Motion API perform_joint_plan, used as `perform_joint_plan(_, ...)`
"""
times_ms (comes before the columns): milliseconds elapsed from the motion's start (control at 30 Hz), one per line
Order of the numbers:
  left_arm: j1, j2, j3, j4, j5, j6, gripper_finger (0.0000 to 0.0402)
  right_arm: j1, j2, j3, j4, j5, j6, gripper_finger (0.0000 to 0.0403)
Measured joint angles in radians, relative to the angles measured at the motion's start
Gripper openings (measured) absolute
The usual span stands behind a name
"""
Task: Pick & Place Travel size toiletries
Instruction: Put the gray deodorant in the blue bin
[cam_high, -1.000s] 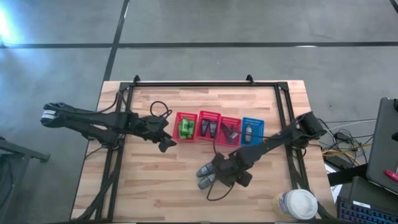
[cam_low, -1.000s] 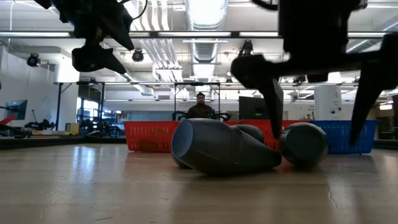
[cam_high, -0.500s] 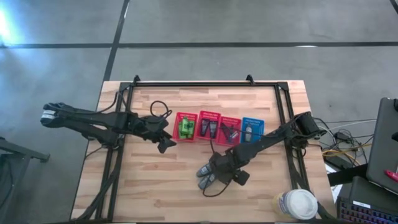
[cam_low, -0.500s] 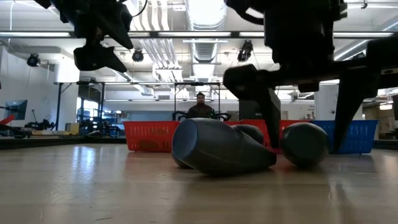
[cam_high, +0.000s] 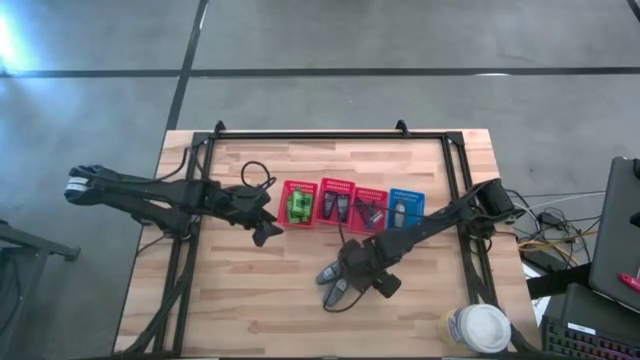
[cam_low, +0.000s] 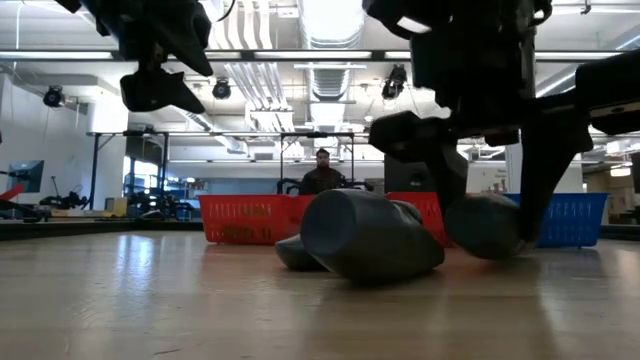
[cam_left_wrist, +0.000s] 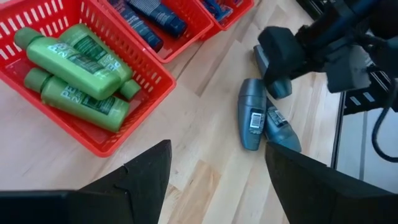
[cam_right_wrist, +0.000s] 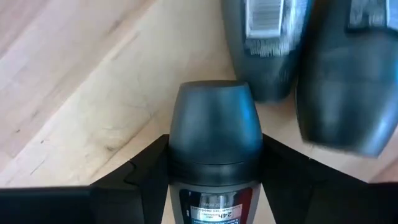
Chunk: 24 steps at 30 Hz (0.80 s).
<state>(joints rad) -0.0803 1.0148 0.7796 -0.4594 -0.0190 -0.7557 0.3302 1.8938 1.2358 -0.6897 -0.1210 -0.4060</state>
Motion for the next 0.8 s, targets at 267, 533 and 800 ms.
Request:
perform_joint_plan(267,0.0,-0.008,0.0,0.0,0.0,0.026,0.0264,-0.053,-0.089,0.056,-0.176,0.072,0.47,0.0198)
perform_joint_plan(533,0.0,-0.009,0.0,0.021,-0.001,0.061,0.0264,-0.171,-0.368,0.028,-0.421,0.198,1.454,0.0198)
perform_joint_plan(800,0.001,-0.008,0.0,0.107,-0.006,0.131,0.0264,-0.346,-0.66,-0.322,-0.429,0.277,1.98,0.021)
